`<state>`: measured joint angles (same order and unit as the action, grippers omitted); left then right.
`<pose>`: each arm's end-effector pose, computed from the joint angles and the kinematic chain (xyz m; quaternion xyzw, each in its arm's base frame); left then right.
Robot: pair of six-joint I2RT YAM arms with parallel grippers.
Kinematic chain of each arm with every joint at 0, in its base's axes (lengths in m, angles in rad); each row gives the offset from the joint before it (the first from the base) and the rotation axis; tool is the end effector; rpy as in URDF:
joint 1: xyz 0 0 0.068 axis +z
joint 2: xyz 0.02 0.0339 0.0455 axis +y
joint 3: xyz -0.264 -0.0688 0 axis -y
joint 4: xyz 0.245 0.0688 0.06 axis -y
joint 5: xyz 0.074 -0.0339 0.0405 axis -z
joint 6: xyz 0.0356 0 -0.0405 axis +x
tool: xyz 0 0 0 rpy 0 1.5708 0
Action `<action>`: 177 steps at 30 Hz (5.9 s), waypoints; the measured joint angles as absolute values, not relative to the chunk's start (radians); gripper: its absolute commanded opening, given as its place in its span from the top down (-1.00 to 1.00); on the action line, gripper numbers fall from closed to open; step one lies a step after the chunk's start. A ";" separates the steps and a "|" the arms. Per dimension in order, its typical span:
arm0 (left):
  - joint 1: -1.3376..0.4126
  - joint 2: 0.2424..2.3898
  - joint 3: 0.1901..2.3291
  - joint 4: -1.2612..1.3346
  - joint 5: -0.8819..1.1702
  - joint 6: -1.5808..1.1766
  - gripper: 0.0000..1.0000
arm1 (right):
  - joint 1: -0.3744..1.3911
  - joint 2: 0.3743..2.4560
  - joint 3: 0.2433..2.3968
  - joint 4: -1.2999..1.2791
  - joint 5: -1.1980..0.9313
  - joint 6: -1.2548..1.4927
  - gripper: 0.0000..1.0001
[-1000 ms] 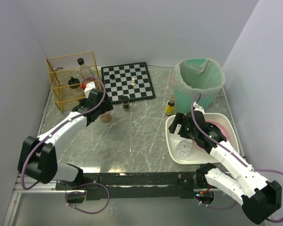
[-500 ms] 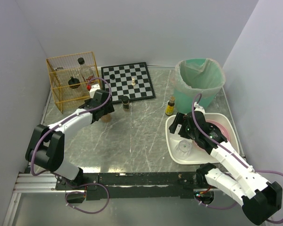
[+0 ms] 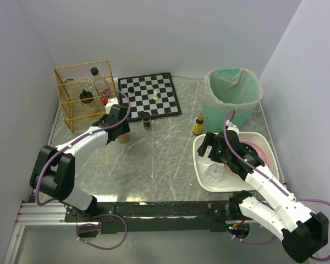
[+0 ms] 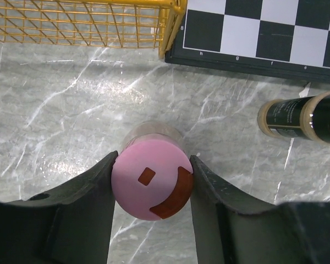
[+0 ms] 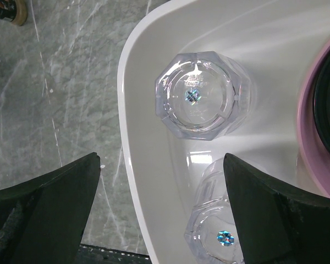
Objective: Clear the kitchen counter
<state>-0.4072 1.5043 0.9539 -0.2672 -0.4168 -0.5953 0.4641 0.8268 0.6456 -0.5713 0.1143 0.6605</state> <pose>0.2954 -0.1117 0.2222 -0.1612 0.8986 -0.0042 0.4080 0.1564 0.0737 0.2479 0.1124 0.9093 0.1674 0.3640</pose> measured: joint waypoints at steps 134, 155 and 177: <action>-0.170 1.595 1.265 -0.191 -0.285 -0.334 0.99 | 0.462 0.783 0.633 -0.636 0.062 0.654 -0.99; -0.136 1.784 1.555 -0.439 -0.236 -0.292 0.32 | 0.462 0.787 0.633 -0.635 0.062 0.657 -0.99; -0.099 1.914 1.635 -0.341 -0.241 -0.248 -0.35 | 0.462 0.783 0.632 -0.635 0.061 0.664 -0.99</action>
<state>-0.0994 1.9141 1.6352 -0.3408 -0.2405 -0.2481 0.4618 0.7834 0.6315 -0.6346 0.0612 0.6643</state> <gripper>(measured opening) 0.678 0.994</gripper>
